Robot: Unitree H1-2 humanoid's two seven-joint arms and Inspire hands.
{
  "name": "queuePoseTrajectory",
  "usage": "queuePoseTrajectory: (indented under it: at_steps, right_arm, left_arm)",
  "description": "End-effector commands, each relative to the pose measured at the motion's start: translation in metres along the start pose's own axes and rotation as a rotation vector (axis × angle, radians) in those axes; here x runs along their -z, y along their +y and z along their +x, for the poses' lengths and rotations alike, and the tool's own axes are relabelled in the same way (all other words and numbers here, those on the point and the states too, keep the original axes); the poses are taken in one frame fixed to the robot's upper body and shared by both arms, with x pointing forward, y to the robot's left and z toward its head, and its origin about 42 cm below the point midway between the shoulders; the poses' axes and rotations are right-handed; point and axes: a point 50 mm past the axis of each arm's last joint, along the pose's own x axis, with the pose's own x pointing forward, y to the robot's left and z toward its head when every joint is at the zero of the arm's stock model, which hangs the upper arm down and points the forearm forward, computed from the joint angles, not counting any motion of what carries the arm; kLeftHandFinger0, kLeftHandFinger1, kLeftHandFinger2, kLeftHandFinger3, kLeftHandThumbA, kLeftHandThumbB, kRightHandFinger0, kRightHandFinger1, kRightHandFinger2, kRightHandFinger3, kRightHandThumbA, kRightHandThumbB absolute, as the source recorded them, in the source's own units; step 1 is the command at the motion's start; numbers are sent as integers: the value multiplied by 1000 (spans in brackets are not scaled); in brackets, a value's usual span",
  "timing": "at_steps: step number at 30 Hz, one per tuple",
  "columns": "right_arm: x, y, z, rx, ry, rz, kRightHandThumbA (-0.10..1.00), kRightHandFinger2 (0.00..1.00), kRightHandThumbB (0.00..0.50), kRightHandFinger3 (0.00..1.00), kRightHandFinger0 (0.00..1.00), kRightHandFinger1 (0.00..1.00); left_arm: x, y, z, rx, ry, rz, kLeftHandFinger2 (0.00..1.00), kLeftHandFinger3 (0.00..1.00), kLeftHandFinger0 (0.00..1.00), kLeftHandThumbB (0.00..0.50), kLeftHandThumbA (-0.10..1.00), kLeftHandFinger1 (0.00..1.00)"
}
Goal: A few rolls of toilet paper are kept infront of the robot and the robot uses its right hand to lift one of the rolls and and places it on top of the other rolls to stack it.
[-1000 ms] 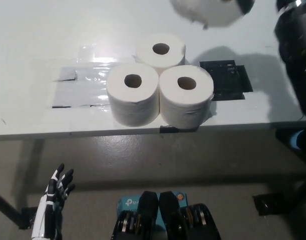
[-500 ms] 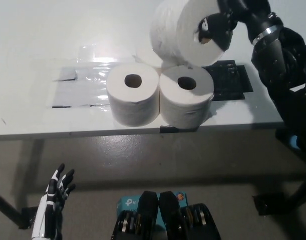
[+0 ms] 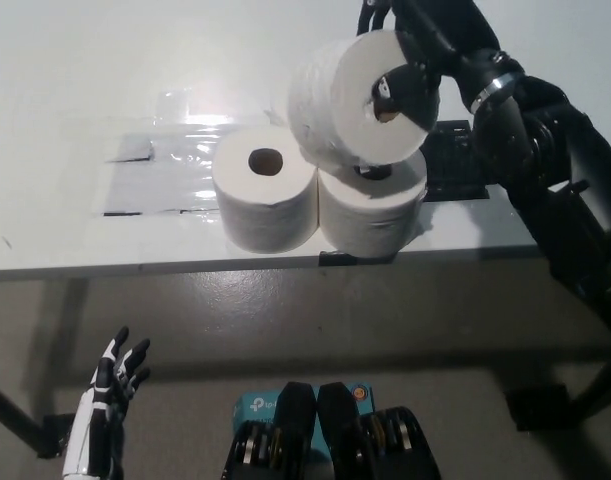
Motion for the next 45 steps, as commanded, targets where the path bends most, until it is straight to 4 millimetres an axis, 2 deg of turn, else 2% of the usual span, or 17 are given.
queuePoseTrajectory:
  at_steps: [1,7,10,14,17,20,22,24,27,29,31,34,36,37,38,41,45]
  right_arm:
    - [-26,-37,26,44,-102,-65,751,331,0,59,0,0]
    - [-21,-36,31,25,-77,-81,733,297,0,57,0,0]
    - [-21,-37,33,16,-72,-80,730,384,0,3,0,18]
    - [-21,-39,37,-26,-52,-105,835,439,0,1,0,70]
    - [-21,-39,40,-89,-33,-99,848,525,13,78,0,161]
    - [-21,-39,43,-143,-15,-113,864,639,26,241,22,285]
    - [-21,-40,45,-162,-6,-107,828,616,42,336,8,296]
    - [-21,-39,46,-180,3,-82,801,617,53,346,5,311]
    - [-22,-36,48,-200,-3,-54,775,549,89,150,0,251]
    - [-25,-36,49,-216,3,-54,790,543,135,116,0,242]
    - [-28,-37,50,-223,14,-55,815,326,175,202,0,103]
    - [-34,-45,51,-250,32,-56,839,470,264,807,176,261]
    - [-37,-50,52,-261,24,-62,844,686,293,1000,368,487]
    - [-39,-52,53,-271,17,-60,844,891,293,1000,575,716]
    - [-40,-54,53,-273,11,-60,839,1000,290,1000,717,857]
    - [-42,-57,58,-270,7,-73,863,1000,301,1000,809,933]
    - [-42,-61,61,-256,1,-71,910,1000,306,1000,813,959]
  left_arm:
    - [-11,0,3,25,-60,16,911,1000,1000,43,1000,1000]
    - [-11,0,3,29,-60,15,901,1000,1000,40,1000,1000]
    - [-11,0,3,28,-58,18,898,1000,1000,50,1000,1000]
    - [-12,-1,3,29,-57,15,896,1000,1000,35,1000,1000]
    - [-12,0,2,30,-54,14,897,1000,1000,37,1000,1000]
    - [-13,0,3,33,-59,4,894,1000,1000,37,1000,1000]
    - [-14,-1,5,32,-63,5,891,1000,1000,29,1000,1000]
    - [-14,-1,5,32,-67,15,890,1000,1000,30,1000,1000]
    - [-14,-1,5,30,-65,22,888,1000,1000,30,1000,1000]
    - [-15,-1,5,28,-60,9,892,1000,1000,17,1000,1000]
    - [-15,-1,4,29,-61,8,892,1000,1000,16,1000,1000]
    - [-14,-1,5,31,-65,10,891,1000,1000,21,1000,999]
    - [-15,-1,6,33,-67,14,879,1000,1000,25,1000,986]
    - [-15,-1,5,31,-68,12,878,1000,1000,24,1000,984]
    - [-15,-1,5,30,-66,12,878,1000,1000,24,1000,985]
    - [-15,-1,5,32,-65,10,882,1000,1000,32,1000,990]
    - [-14,-1,6,37,-64,18,888,1000,1000,40,1000,995]
